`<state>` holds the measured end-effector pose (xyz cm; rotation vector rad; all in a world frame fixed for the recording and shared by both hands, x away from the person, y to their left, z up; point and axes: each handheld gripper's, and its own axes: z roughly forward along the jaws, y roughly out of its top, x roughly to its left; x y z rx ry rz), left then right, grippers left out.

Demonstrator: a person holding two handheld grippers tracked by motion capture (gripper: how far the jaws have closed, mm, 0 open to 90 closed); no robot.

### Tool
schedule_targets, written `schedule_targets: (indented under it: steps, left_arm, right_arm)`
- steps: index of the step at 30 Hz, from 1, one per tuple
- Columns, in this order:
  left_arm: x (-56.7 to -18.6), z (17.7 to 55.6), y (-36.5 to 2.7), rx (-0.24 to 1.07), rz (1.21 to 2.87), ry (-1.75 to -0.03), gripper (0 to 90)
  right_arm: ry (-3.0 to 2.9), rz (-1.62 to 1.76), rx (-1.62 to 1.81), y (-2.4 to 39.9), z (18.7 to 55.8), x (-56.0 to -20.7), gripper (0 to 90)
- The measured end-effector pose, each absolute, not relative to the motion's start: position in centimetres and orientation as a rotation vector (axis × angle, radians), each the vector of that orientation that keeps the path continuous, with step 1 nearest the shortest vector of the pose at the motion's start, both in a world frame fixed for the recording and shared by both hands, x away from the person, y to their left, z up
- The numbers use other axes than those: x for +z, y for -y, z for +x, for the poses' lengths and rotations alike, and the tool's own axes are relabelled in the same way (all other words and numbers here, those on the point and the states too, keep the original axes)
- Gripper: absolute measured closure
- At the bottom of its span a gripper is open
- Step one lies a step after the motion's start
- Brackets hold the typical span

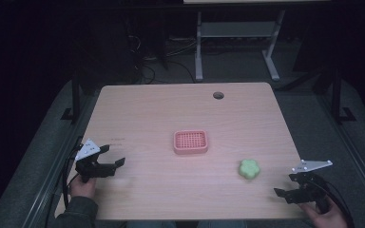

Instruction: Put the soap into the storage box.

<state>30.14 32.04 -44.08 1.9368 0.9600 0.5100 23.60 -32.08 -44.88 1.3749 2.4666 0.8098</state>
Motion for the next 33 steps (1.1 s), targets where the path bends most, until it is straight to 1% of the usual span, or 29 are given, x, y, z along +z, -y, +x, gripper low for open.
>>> schedule_targets:
  steps: [9, 33]
  left_arm:
    - [-44.2, 30.0, -31.9, 0.513, 1.953, -0.953, 14.4]
    - [-44.1, 30.0, -32.0, 0.511, 1.932, -0.949, 14.4]
  right_arm:
    - [-2.473, 1.364, 0.799, 31.7, 23.9, -44.6, 17.5]
    - [-2.509, 1.297, 0.774, 30.6, 24.4, -43.8, 17.0]
